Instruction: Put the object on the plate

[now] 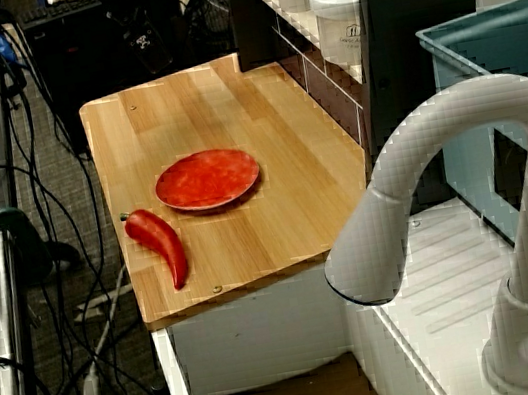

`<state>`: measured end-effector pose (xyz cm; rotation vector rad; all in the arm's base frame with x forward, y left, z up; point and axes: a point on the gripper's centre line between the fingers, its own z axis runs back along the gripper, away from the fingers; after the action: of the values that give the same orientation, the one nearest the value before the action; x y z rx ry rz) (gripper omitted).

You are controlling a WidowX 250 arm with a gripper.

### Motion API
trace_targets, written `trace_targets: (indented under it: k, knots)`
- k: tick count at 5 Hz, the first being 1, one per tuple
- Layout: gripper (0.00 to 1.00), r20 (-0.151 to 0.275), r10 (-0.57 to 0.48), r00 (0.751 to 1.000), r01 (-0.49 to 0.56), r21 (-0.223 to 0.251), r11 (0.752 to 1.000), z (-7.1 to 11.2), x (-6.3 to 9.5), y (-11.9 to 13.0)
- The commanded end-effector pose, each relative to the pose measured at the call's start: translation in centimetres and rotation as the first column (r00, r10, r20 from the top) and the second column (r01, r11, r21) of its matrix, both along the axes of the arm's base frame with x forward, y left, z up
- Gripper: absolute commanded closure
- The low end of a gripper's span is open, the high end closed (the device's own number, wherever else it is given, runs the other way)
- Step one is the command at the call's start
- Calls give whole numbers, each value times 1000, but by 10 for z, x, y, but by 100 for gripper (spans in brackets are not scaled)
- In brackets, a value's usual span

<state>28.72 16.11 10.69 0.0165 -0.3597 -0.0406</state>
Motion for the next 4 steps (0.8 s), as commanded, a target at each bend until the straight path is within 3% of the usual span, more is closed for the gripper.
trace_targets:
  k: [1, 2, 3, 4]
  knots:
    - [0, 0, 0, 1000, 0, 0, 1000, 0, 0, 0]
    - [0, -21, -40, 999, 39, -61, 997, 19, -12, -12]
    - [0, 11, -147, 989, 147, -64, 987, 18, -21, -29]
    - [0, -1, -367, 930, 367, -21, 930, 6, -32, -55]
